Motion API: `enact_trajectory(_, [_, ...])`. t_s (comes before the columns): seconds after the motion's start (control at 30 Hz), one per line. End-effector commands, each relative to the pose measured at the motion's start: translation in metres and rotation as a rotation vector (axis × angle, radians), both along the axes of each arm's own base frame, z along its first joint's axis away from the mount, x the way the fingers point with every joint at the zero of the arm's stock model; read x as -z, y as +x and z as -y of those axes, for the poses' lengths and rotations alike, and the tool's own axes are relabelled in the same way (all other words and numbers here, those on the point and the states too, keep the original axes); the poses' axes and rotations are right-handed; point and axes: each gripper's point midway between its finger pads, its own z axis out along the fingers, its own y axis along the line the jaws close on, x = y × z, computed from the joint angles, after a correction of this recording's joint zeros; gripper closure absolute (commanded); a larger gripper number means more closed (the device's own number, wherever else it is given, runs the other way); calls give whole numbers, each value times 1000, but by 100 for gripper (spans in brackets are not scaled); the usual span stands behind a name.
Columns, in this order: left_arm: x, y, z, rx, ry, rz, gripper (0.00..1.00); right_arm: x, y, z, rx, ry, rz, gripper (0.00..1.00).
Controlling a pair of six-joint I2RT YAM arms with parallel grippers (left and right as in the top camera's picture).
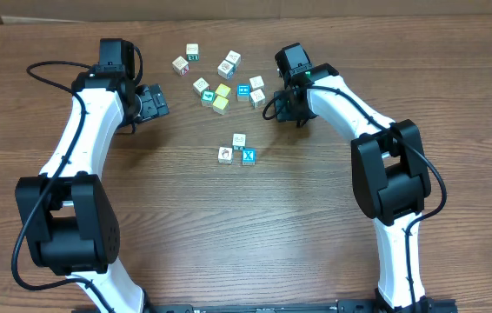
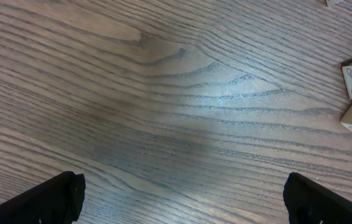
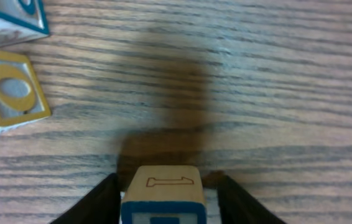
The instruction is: Form a circle
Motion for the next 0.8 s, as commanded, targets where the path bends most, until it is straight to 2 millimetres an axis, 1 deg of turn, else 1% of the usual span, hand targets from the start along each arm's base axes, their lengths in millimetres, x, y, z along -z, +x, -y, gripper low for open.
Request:
enact_trajectory(0.0, [-2,3,1,3,12,5,0,-1,4,0,1,-7,11,50])
enact_trajectory(0.23, [-2,3,1,3,12,5,1,-16,8,-2,1,-4,18,50])
enact_trajectory(0.43, [-2,3,1,3,12,5,0,-18,10,-3,1,-1,27,52])
enact_trajectory(0.6, [-2,3,1,3,12,5,0,-18,10,-3,1,-2,24,59])
enact_trajectory(0.77, [-2,3,1,3,12,5,1,-18,10,-3,1,-2,24,60])
